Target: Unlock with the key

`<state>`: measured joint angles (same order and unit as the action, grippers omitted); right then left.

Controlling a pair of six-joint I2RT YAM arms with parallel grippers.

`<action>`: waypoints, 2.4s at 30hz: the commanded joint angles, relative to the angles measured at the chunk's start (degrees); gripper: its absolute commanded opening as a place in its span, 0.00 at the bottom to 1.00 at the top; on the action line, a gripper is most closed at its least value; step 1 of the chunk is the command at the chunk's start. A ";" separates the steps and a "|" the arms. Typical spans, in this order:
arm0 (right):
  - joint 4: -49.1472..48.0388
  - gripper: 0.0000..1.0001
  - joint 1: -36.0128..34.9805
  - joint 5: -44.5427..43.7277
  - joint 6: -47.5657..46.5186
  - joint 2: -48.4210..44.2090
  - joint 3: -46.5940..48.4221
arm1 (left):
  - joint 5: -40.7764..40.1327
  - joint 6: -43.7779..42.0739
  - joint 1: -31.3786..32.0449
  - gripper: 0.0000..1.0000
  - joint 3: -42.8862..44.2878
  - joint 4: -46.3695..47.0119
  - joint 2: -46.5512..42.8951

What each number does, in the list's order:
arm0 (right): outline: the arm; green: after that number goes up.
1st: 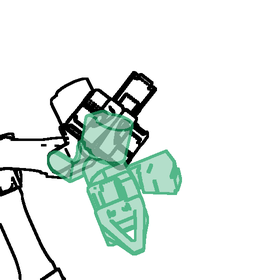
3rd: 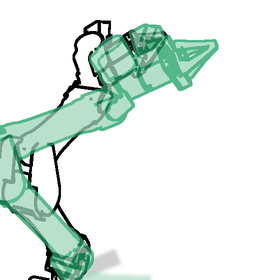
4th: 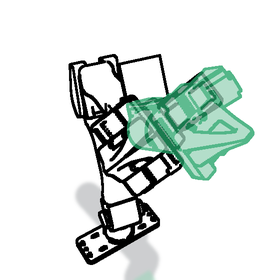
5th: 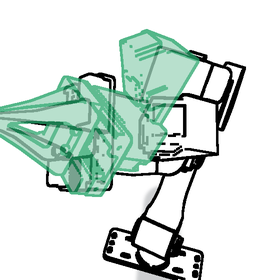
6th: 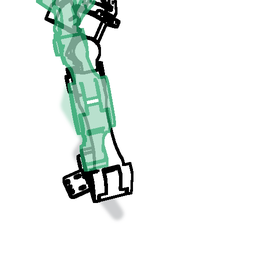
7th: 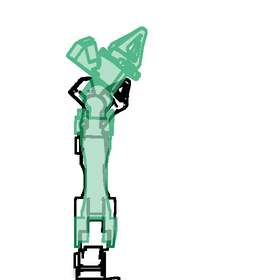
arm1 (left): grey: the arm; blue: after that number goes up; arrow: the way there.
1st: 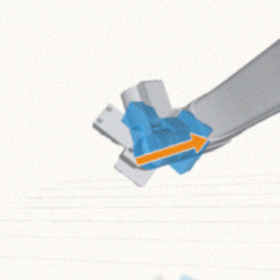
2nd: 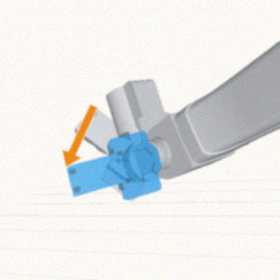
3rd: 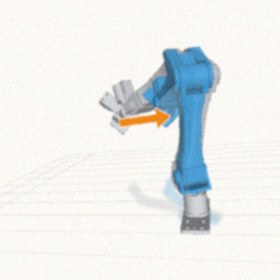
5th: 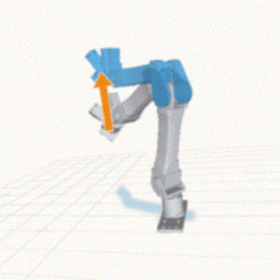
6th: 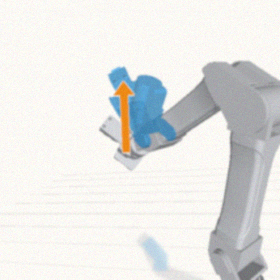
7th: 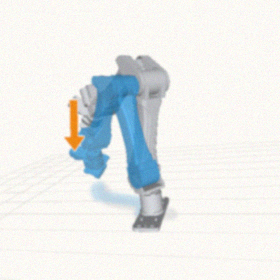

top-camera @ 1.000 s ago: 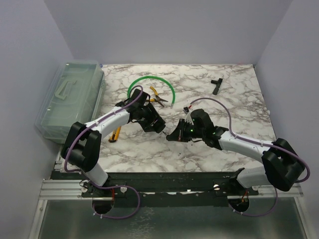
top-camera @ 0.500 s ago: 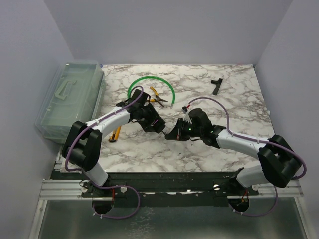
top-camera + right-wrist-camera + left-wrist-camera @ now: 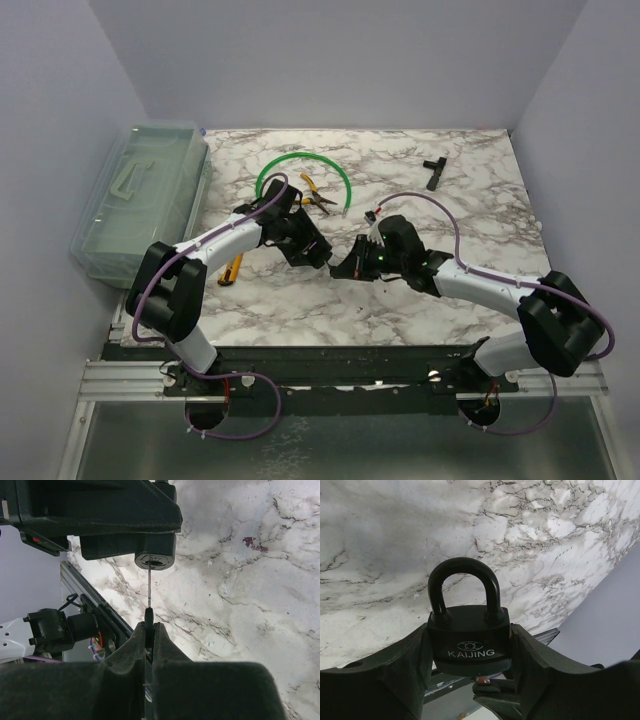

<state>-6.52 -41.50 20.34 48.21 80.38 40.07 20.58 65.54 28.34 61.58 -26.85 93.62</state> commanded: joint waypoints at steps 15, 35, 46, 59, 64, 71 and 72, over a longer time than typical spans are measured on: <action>-0.73 0.00 0.29 -5.01 1.38 1.93 1.92 | 2.19 1.08 0.49 0.00 1.26 2.33 -0.53; -2.53 0.00 0.28 -9.34 3.56 3.48 3.45 | 1.75 1.70 1.51 0.00 1.52 2.73 -0.46; -2.35 0.00 0.29 -10.29 3.83 3.51 3.21 | 1.67 1.86 1.71 0.00 1.37 2.77 -0.99; -2.84 0.00 0.31 -10.59 3.22 4.22 4.17 | 0.78 2.83 3.38 0.00 1.39 2.76 -1.97; -2.93 0.00 0.29 -10.71 3.21 4.24 4.19 | 0.53 3.09 3.72 0.00 1.43 2.73 -2.30; -3.38 0.00 0.30 -11.99 3.37 4.42 4.21 | 0.52 3.48 4.34 0.00 2.02 2.77 -2.33; -3.53 0.00 0.32 -12.18 3.37 4.50 4.29 | 0.52 3.58 4.44 0.00 2.12 2.77 -2.31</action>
<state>-7.22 -41.52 13.41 51.57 83.72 42.06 16.75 67.79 30.70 61.60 -24.67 93.78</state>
